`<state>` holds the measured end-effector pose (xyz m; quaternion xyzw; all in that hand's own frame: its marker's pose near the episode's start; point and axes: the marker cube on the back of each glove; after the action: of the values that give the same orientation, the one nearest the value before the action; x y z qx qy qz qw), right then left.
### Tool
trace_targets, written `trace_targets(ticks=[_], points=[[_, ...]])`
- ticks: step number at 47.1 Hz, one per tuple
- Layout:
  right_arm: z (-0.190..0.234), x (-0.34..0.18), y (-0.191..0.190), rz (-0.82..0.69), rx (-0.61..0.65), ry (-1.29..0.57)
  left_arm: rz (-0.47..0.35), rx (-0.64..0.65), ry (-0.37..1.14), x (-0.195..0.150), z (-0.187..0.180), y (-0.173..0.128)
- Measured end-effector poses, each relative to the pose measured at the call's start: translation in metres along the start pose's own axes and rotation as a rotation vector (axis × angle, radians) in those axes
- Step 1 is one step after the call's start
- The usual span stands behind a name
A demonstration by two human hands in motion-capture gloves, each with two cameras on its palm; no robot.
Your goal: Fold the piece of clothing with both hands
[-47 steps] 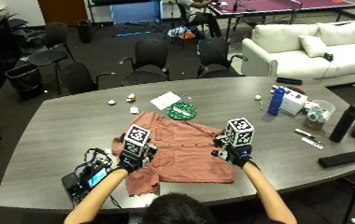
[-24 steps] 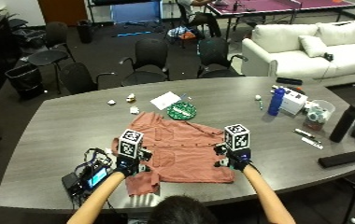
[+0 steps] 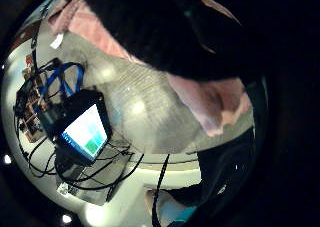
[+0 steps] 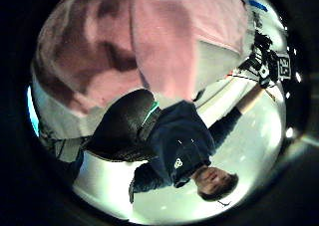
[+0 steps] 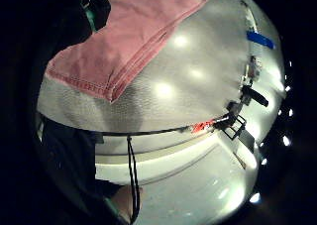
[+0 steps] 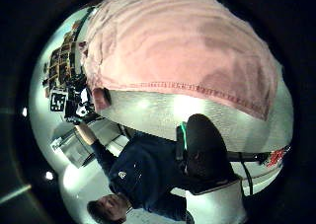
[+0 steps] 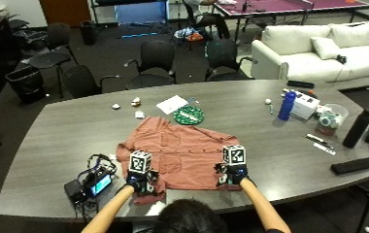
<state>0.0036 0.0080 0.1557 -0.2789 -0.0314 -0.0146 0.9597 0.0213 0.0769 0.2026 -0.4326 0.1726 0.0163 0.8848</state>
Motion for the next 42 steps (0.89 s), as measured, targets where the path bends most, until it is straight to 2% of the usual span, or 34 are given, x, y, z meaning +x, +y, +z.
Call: trace_targets(ticks=[7,12,17,22,28,31,34,39,42], points=[[0.019,0.008,-0.019,0.072,-0.008,0.026,-0.016,0.045,-0.039,-0.004,0.012,-0.014],[0.026,0.009,-0.020,0.072,-0.068,0.011,-0.061,0.085,-0.038,-0.008,0.010,-0.016],[0.024,0.010,-0.027,0.038,0.034,0.025,-0.065,0.177,-0.024,-0.011,0.004,-0.024],[0.020,0.011,-0.032,0.097,0.122,0.042,-0.077,0.240,-0.019,-0.010,-0.001,-0.027],[0.021,0.000,-0.025,0.074,0.227,0.089,-0.077,0.380,-0.130,-0.001,-0.002,-0.027],[0.022,-0.004,-0.023,0.035,0.239,0.110,-0.056,0.427,-0.182,0.003,-0.003,-0.025],[0.021,0.000,-0.015,0.046,0.200,0.163,-0.039,0.396,-0.164,0.004,-0.001,-0.021],[0.016,0.015,-0.004,0.042,0.161,0.201,0.079,0.421,-0.081,0.000,-0.001,-0.041],[0.009,0.032,-0.005,-0.003,0.133,0.178,0.147,0.427,-0.053,0.011,-0.020,-0.006]])
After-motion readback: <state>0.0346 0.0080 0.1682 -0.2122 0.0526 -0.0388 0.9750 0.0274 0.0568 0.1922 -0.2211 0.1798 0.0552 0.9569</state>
